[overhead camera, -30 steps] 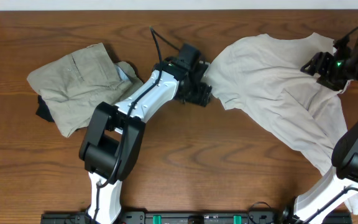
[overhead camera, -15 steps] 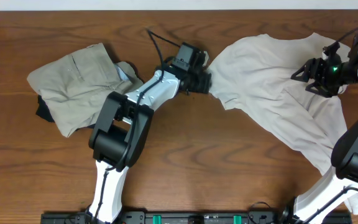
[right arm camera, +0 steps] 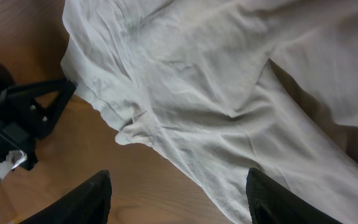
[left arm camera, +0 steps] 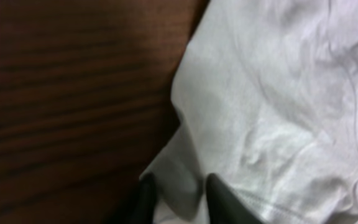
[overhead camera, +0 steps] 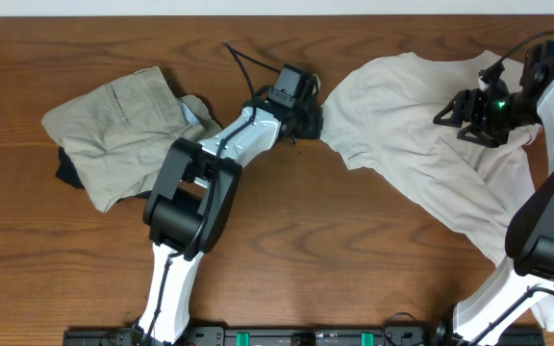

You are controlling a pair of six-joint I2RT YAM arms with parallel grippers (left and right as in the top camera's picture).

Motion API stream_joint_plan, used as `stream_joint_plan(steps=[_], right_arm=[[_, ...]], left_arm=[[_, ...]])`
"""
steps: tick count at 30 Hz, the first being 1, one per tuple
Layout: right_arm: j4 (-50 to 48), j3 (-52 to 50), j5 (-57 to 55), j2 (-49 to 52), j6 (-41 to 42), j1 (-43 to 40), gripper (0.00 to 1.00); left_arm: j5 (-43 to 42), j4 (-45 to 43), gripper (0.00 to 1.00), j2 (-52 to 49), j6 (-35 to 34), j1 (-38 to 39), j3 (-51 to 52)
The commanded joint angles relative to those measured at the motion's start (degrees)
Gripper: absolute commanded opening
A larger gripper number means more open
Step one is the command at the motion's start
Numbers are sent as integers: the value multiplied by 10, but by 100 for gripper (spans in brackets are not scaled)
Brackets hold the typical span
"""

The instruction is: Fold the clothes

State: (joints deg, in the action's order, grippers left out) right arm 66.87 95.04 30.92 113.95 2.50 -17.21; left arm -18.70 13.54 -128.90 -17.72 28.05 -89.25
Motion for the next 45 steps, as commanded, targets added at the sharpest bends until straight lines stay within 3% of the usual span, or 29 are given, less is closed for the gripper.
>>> stream_joint_plan(steps=[1, 2, 7, 16, 23, 33, 39, 40, 45], right_arm=[[2, 6, 8, -5, -9, 3, 68], [2, 6, 5, -5, -9, 3, 68], [2, 6, -1, -5, -9, 3, 68], [34, 5, -72, -5, -9, 4, 68], [50, -25, -129, -5, -4, 40, 59], [-17, -129, -214, -5, 29, 90, 66], [-174, -204, -254, -4, 85, 85, 41], [-200, -220, -267, -4, 96, 85, 31], [-276, -272, -403, -4, 162, 83, 22]], left_arm=[[14, 40, 10, -44, 2, 4, 20], [15, 52, 6, -41, 5, 0, 20], [63, 139, 6, 1, 9, -32, 19], [151, 327, 6, 186, 24, -111, 19], [179, 413, 6, 254, 30, -115, 19], [196, 447, 6, 256, 31, -115, 19], [196, 450, 6, 256, 31, -115, 19], [196, 451, 6, 256, 31, -115, 19], [196, 465, 6, 256, 31, -115, 19]])
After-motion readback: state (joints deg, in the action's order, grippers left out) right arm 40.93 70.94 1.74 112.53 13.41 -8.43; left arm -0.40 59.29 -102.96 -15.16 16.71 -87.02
